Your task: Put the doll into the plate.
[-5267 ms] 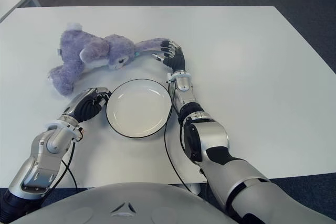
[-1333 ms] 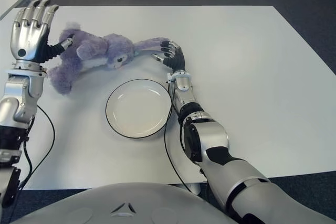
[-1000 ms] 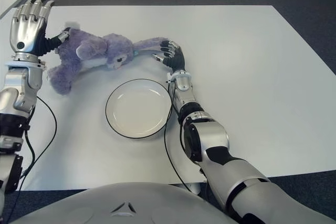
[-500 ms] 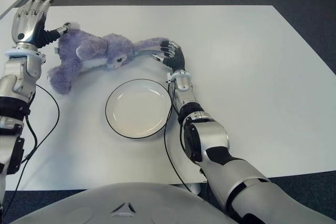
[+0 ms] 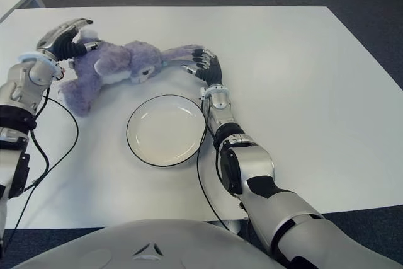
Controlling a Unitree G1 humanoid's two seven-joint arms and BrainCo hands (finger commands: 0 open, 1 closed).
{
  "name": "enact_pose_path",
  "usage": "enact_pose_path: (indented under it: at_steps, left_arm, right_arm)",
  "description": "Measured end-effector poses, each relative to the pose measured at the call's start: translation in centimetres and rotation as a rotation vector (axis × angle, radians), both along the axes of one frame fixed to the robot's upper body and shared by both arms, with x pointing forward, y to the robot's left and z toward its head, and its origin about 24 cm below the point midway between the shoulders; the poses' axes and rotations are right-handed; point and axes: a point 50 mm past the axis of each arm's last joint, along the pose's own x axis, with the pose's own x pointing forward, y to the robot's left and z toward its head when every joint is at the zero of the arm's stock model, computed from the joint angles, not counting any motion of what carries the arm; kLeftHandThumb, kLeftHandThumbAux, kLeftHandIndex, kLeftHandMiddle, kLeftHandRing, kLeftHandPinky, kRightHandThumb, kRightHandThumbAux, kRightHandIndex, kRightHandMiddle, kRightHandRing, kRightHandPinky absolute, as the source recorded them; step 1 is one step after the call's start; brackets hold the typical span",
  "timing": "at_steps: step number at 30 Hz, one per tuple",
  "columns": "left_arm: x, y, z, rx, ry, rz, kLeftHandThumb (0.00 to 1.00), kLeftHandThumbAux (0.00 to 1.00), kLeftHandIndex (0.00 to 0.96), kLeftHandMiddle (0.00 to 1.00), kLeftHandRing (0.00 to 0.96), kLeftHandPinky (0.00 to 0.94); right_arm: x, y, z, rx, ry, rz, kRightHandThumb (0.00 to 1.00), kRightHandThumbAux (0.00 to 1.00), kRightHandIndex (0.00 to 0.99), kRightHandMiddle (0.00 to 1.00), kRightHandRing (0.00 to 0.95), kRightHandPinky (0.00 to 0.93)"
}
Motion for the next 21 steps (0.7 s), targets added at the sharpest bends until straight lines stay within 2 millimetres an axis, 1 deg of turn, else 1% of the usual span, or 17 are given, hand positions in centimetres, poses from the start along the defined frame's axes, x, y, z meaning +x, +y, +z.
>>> enact_pose_path:
  at_steps: [7, 13, 21]
  left_arm:
    - [0.3, -0.3, 0.2, -0.070, 0.118, -0.047, 0.203, 0.370, 0.000, 0.000, 0.000, 0.000]
    - [0.2, -1.5, 0.6, -0.112, 0.172, -0.104, 0.181, 0.383, 0.000, 0.000, 0.000, 0.000]
    - [-0.5, -3.0, 0.7, -0.168, 0.244, -0.174, 0.176, 0.378, 0.000, 0.000, 0.000, 0.000]
  right_arm:
    - [0.0, 0.0, 0.0, -0.001, 0.000, -0.008, 0.051, 0.938, 0.291, 0.324, 0.302, 0.252]
    - [0.0, -0.1, 0.0, -0.003, 0.000, -0.014, 0.040, 0.930, 0.291, 0.323, 0.300, 0.247]
    - [0.0, -0.1, 0.0, -0.003, -0.001, -0.016, 0.085, 0.948, 0.293, 0.316, 0.293, 0.233]
